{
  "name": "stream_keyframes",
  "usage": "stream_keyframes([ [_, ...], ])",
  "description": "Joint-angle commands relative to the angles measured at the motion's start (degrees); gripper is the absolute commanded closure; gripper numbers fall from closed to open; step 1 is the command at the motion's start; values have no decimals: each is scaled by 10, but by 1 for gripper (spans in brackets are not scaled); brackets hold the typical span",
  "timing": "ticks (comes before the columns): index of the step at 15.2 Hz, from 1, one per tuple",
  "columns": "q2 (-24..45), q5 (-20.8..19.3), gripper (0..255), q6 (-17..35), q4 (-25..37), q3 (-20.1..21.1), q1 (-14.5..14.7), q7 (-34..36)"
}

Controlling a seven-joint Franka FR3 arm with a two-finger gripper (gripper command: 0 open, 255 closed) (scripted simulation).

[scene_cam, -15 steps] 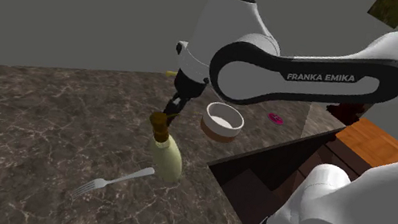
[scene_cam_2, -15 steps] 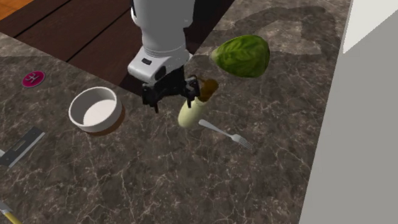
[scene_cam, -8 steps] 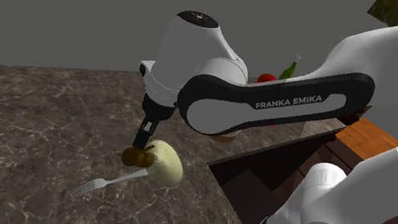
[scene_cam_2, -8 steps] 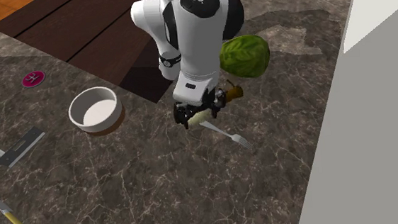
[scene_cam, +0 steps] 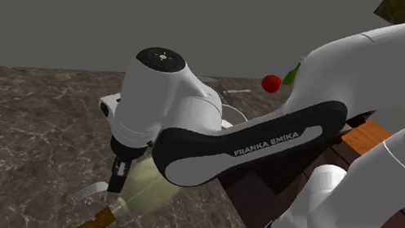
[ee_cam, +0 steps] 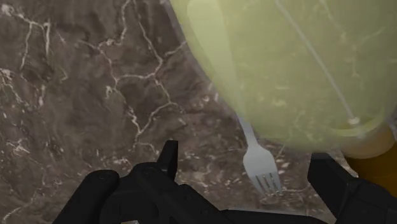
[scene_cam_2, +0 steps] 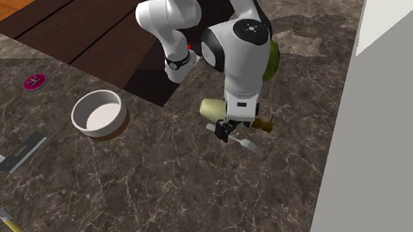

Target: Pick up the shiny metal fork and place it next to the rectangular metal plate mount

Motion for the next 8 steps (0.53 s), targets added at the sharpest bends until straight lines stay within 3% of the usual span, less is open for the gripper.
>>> stream_keyframes([
  [1, 34, -19, 0, 15, 14, 13, 8, 3],
  [8, 79, -56, 0, 60, 8, 12, 9, 27],
])
